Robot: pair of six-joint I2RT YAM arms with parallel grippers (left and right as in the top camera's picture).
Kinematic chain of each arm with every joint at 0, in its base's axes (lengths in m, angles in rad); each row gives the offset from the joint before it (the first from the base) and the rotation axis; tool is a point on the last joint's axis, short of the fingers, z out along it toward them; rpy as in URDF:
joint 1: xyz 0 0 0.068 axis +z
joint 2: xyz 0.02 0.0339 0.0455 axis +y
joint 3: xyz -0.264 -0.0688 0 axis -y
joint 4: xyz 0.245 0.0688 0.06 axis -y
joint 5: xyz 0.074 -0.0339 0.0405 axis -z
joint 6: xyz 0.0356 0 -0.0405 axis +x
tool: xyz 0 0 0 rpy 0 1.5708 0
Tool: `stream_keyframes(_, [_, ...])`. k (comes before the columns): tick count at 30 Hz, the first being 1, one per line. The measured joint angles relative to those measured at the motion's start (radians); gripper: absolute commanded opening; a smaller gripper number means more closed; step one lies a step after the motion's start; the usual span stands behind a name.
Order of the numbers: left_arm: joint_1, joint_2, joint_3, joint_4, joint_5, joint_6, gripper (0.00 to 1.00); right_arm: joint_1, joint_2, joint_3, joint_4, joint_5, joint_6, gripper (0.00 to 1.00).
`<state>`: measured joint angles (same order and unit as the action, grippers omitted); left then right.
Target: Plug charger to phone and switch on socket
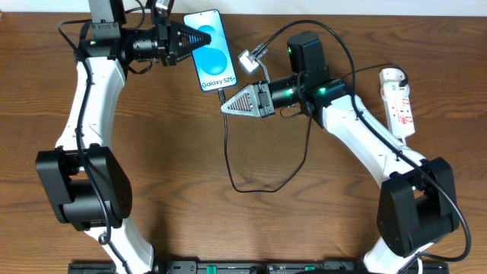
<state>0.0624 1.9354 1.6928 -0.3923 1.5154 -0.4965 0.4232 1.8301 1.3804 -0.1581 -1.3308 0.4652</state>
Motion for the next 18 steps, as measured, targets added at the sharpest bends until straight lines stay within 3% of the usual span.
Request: stream_keyframes(18, [0.008,0.0,0.0,0.004,-0.01,-0.001,0.07,-0.007,0.0,-0.01,0.11,-0.005,0.1,0.01])
